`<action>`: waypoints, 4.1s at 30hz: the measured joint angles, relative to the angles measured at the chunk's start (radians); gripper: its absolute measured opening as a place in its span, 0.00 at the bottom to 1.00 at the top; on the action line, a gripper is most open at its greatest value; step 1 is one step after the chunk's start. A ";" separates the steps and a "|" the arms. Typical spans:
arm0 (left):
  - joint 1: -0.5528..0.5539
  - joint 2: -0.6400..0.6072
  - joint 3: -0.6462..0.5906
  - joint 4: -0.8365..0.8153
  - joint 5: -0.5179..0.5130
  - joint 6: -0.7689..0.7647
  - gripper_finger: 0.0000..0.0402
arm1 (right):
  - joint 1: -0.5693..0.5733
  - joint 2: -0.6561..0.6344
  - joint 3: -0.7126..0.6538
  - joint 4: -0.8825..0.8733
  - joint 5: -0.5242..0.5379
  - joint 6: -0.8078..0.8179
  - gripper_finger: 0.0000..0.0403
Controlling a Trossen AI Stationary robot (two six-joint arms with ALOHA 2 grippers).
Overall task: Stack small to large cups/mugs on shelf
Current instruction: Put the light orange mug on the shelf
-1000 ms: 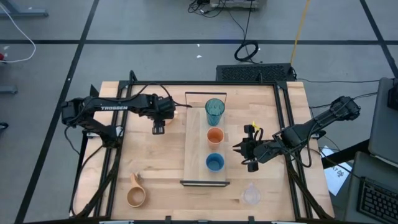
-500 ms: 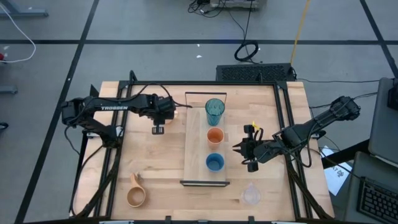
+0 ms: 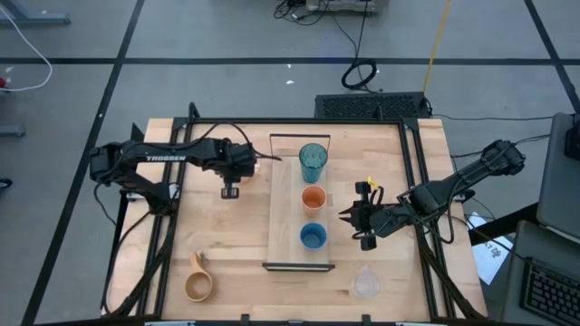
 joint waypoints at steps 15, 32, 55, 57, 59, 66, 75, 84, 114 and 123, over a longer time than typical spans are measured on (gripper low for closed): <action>-0.170 -0.002 0.241 -0.131 -0.002 -0.047 0.01 | 0.000 0.000 0.000 0.000 0.000 0.000 0.10; -0.244 -0.002 0.324 -0.049 -0.030 -0.345 0.02 | 0.000 0.000 0.000 0.000 0.000 -0.024 0.10; -0.191 0.181 0.387 0.053 -0.089 -0.704 0.01 | 0.000 0.000 0.001 0.008 0.000 -0.064 0.10; -0.187 0.186 0.391 0.054 -0.094 -0.711 0.02 | 0.000 0.000 0.001 0.013 0.000 -0.072 0.10; -0.185 0.198 0.398 0.082 -0.106 -0.719 0.02 | 0.000 0.000 0.001 0.017 0.000 -0.077 0.10; -0.166 0.226 0.397 0.080 -0.107 -0.742 0.01 | 0.000 0.000 0.001 0.021 0.000 -0.086 0.10; -0.155 0.234 0.397 0.100 -0.109 -0.747 0.01 | 0.000 0.000 0.001 0.023 0.000 -0.085 0.10; -0.155 0.234 0.397 0.108 -0.133 -0.756 0.01 | 0.000 0.000 0.001 0.023 0.000 -0.085 0.10; -0.155 0.252 0.396 0.163 -0.188 -0.808 0.01 | 0.000 0.000 0.001 0.023 0.000 -0.085 0.10; -0.159 0.252 0.391 0.181 -0.202 -0.790 0.04 | 0.000 0.000 0.000 0.023 0.000 -0.084 0.10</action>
